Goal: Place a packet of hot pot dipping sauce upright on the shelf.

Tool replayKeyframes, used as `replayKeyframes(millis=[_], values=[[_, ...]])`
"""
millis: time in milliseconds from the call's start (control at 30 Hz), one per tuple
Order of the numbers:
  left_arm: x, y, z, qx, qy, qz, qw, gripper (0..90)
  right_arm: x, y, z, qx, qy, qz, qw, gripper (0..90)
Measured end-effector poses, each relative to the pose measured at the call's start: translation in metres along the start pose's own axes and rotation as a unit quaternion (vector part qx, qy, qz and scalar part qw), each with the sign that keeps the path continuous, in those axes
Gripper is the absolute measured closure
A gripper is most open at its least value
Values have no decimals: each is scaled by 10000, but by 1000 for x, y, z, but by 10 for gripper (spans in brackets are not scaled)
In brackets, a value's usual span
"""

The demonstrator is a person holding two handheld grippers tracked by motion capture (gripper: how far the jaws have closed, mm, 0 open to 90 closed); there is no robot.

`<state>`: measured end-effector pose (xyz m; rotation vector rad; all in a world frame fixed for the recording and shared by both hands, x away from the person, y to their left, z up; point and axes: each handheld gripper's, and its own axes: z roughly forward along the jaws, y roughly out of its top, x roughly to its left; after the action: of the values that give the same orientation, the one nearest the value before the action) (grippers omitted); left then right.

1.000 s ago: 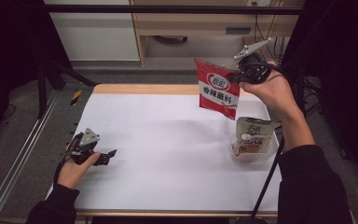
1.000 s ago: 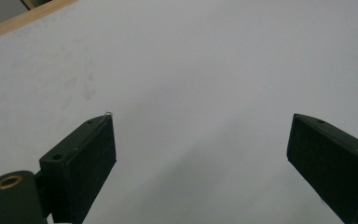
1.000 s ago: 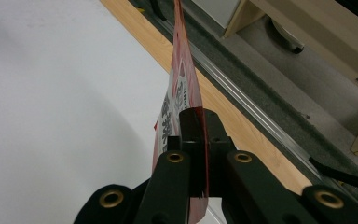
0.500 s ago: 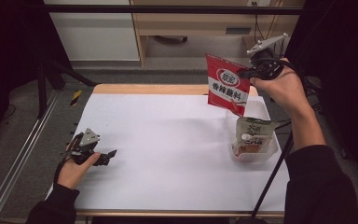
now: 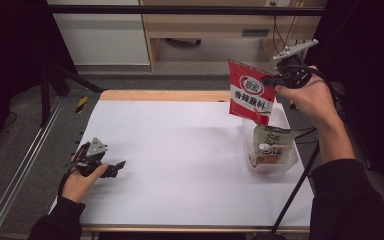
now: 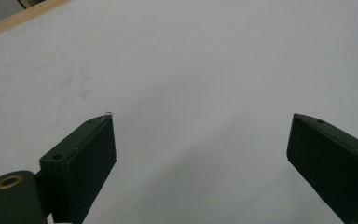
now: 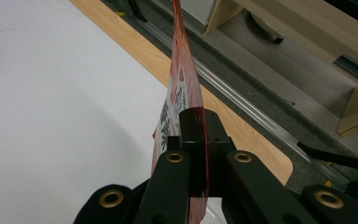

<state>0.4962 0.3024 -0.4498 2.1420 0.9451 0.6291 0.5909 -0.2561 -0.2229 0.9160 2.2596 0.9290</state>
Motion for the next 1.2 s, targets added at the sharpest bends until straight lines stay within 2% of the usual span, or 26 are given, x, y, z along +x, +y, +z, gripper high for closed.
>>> replayKeyframes(millis=[800, 1200], values=[[-2, 0, 1, 53, -19, 43, 10000, 77, -17, -35, -10, 98, -159, 299, 9994, 900], [-2, 0, 2, 46, -32, 40, 10000, 77, -22, -46, -9, 112, -192, 403, 9989, 900]])
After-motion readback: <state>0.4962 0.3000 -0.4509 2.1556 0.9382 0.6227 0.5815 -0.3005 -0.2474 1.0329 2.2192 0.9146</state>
